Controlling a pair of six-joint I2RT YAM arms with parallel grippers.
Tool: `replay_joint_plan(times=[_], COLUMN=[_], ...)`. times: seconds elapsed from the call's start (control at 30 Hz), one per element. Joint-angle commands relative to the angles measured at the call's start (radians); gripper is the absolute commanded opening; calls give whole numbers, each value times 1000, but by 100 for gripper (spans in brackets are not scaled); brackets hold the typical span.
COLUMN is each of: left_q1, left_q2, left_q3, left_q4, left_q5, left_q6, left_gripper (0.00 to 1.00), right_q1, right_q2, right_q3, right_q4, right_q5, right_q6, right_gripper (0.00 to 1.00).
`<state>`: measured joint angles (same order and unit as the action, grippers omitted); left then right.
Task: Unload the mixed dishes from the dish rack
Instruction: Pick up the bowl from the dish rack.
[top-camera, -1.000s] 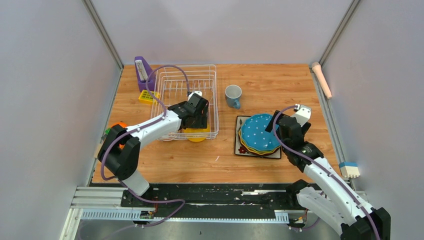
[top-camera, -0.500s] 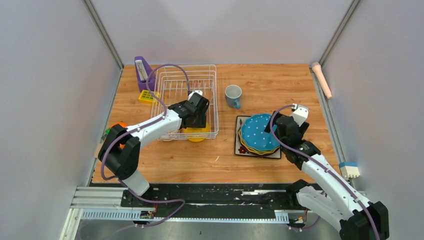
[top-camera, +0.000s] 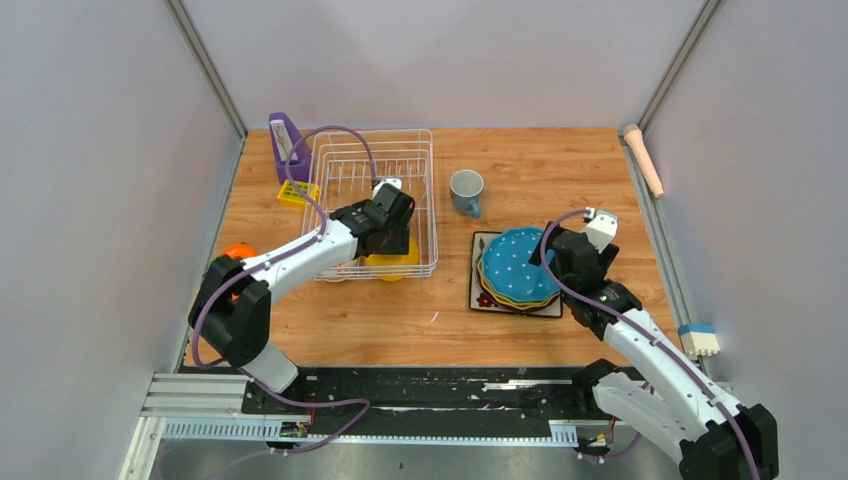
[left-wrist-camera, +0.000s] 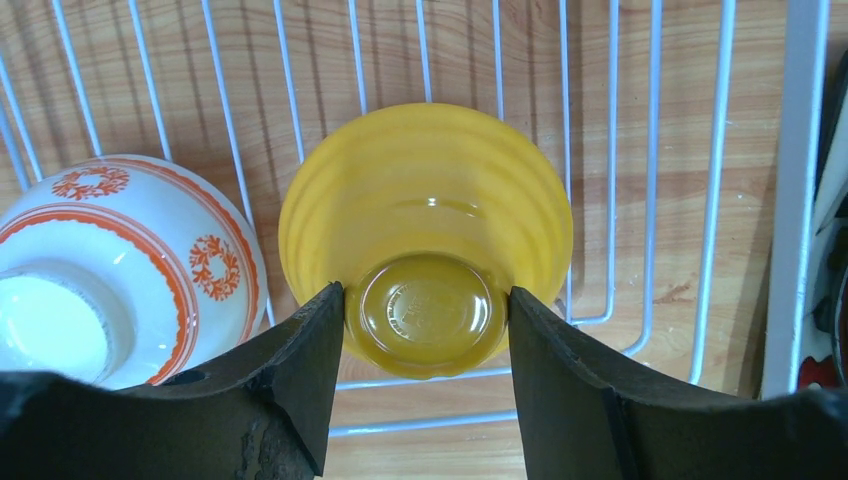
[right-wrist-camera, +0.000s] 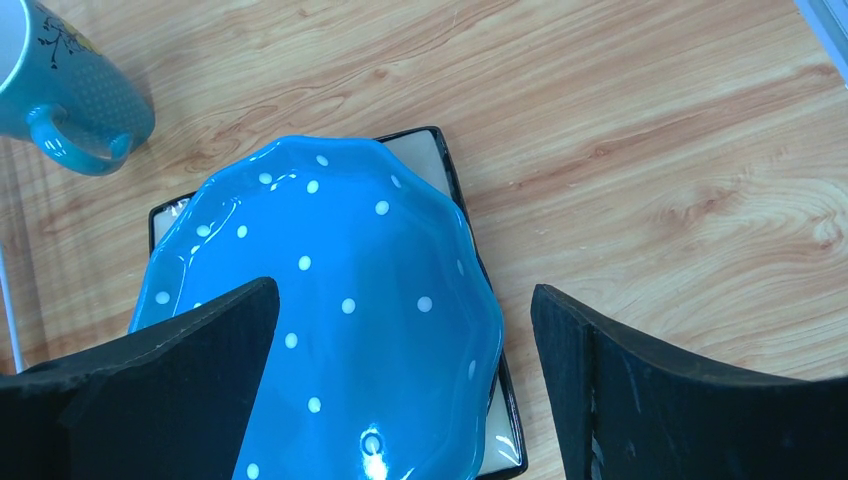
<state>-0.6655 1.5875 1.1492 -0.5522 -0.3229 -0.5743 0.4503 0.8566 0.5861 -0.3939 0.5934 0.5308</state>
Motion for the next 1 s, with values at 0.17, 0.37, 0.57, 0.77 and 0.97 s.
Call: replay_joint_plan(times=[0.17, 0.37, 0.57, 0.77, 0.97], left_q1=[2, 2, 2, 3, 3], left_q2=[-148, -243, -394, -562, -701], left_q3=[7, -12, -83, -178, -258], left_q4=[0, 27, 117, 229, 356], left_q5=[-65, -104, -117, -67, 106], left_q6=[1, 6, 27, 31, 44], left_gripper=[38, 34, 31, 28, 25], right_q1=[-3, -2, -2, -2, 7], right_q2=[-29, -46, -56, -31, 117], right_q3=[30, 42, 76, 94, 114], right_q4=[18, 18, 38, 261, 569], right_q5=[-20, -86, -269, -698, -1115], right_q6=[21, 43, 79, 149, 304], right_gripper=[100, 100, 100, 99, 96])
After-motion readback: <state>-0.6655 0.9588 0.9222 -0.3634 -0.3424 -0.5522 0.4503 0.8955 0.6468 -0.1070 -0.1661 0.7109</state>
